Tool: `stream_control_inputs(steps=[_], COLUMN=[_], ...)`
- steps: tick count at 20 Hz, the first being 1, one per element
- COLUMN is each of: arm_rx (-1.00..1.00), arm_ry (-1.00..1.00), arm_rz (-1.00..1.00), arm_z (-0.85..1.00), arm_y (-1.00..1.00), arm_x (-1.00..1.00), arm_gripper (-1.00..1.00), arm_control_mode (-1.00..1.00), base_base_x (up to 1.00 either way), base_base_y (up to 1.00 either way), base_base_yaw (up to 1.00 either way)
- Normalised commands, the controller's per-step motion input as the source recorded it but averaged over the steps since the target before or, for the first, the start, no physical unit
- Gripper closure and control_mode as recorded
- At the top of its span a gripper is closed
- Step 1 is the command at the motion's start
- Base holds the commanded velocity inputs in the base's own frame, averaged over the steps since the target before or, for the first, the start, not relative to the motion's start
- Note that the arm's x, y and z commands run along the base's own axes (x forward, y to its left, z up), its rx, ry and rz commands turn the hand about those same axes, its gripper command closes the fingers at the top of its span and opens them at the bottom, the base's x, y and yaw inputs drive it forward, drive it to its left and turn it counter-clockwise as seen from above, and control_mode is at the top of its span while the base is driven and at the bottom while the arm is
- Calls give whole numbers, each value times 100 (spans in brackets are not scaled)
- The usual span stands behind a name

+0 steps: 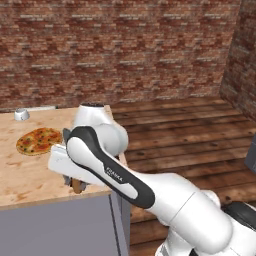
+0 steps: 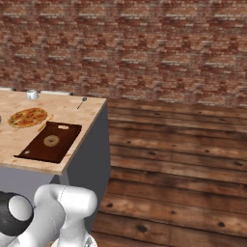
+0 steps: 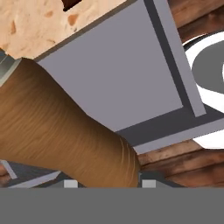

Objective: Take the pizza cutter from the drawer on the left and place it on the dining counter for cutting.

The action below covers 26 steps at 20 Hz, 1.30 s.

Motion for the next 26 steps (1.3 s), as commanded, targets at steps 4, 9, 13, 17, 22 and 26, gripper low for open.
stream_control_inputs(steps=[4, 9, 13, 17, 22, 26], arm_rx=[0, -1, -4, -8, -11, -12], arm_ry=[8, 6, 5, 7, 10, 9], arm_rz=[-5, -2, 0, 0, 0, 0], arm_z=[2, 0, 0, -7, -18, -23], arm_y=[-4, 1, 8, 12, 19, 25], arm_x=[74, 66, 54, 47, 47, 50], arm_gripper=[100, 100, 100, 100, 100, 100], arm_control_mode=[-100, -100, -100, -100, -100, -100], base_base_x=[0, 0, 0, 0, 0, 0], base_base_y=[0, 0, 0, 0, 0, 0], base_base_yaw=[0, 0, 0, 0, 0, 0])
